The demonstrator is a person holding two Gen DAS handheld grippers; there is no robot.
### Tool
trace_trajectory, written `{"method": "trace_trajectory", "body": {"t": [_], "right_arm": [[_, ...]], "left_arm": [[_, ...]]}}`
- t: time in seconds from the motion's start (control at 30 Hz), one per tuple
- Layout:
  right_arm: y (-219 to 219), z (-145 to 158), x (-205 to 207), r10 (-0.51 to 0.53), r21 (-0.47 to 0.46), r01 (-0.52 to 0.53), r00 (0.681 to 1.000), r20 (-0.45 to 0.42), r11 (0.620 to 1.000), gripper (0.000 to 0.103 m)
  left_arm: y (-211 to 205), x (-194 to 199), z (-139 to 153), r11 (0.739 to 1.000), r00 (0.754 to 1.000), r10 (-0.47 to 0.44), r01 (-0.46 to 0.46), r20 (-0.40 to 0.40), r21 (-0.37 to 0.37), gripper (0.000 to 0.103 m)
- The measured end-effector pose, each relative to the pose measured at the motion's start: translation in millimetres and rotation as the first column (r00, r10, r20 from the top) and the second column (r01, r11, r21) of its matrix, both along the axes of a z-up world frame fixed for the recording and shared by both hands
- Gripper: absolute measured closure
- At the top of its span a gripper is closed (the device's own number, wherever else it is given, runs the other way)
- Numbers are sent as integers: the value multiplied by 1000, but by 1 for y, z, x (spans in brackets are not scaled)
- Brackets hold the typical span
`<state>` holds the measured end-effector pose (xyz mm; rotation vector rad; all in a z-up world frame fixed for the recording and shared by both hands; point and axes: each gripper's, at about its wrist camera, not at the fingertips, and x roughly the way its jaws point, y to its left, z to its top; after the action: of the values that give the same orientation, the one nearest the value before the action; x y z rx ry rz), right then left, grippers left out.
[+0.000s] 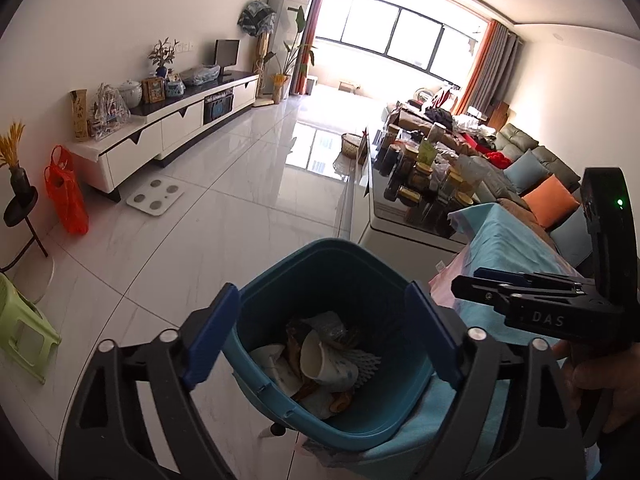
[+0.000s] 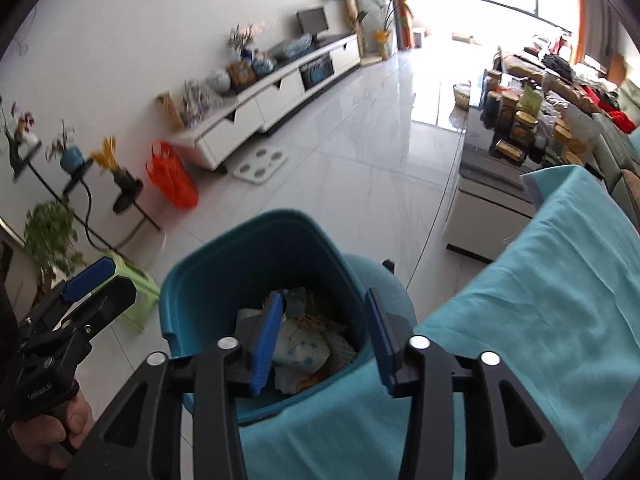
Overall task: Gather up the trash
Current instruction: 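Return both tools from the bin to the table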
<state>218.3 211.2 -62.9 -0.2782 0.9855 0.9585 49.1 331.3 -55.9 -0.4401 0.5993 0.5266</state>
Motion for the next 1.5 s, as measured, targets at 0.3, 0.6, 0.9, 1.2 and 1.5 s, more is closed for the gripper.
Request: {"method": "trace_trajectory", "body": {"t": [0.3,0.6,0.9,1.2,1.5], "right_arm": [[-57,33,-3,-100,76,92,990,100,993,29],[-115,48,3,-211,109,196,966,149,975,13],[-177,56,3,-323,144,300,929,180,943,7],[-240,54,-6,-425,176,397,888,175,901,7],[-307,47,-23,-547,212,514,823,151,831,7]], "left_arm": [[-31,7,30,998,997,-53,52,48,25,6],[-75,27,47,989,988,-145,143,48,47,6],[-137,50,59,961,962,-269,266,40,72,6],[-206,77,58,915,918,-395,392,25,92,6],[-279,106,49,846,853,-521,519,-26,122,6]]}}
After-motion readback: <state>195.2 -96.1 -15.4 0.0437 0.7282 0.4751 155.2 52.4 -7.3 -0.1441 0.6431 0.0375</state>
